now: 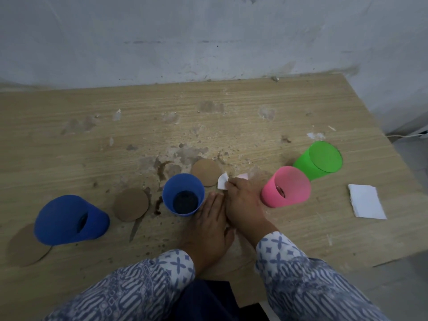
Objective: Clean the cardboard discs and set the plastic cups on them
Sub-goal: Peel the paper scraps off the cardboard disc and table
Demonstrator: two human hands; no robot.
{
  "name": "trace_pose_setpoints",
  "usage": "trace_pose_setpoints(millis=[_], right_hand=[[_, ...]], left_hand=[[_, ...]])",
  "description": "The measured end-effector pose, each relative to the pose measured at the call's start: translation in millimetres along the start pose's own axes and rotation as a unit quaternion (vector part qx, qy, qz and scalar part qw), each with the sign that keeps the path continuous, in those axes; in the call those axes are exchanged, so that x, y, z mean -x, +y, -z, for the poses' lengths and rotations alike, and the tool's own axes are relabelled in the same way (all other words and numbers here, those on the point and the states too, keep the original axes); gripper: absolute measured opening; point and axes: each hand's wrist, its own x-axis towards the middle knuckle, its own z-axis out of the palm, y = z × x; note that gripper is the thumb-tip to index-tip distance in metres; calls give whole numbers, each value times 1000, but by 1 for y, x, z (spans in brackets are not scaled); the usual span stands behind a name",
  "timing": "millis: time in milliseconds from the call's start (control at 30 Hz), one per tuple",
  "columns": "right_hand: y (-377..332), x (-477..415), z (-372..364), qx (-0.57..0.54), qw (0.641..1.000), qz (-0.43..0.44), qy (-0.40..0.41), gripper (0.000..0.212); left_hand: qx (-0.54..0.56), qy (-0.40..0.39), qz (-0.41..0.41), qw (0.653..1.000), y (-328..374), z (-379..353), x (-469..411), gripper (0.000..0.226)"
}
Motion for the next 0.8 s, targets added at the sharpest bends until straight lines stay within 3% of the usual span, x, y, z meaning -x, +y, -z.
trace_pose_setpoints(millis=[133,200,300,533,700,800], right_hand=[[5,21,9,33,998,59,10,23],[9,15,9,60,998,28,5,26],[3,-7,7,11,998,-56,-3,30],[1,11,9,10,999,7,-43,35],[4,-7,8,6,997,-74,-14,28],[-4,-10,10,11,999,-40,-25,33]], left_hand=[[14,-4,-8,1000,0,1,-1,62],[12,-3,-3,1000,0,0,0,63],[8,3,-2,1000,-1,-2,0,63],[39,-7,-8,999,-1,-4,0,62],[30,-6,-1,1000,-1,-2,0,63],[39,8,-8,999,-1,-4,0,63]])
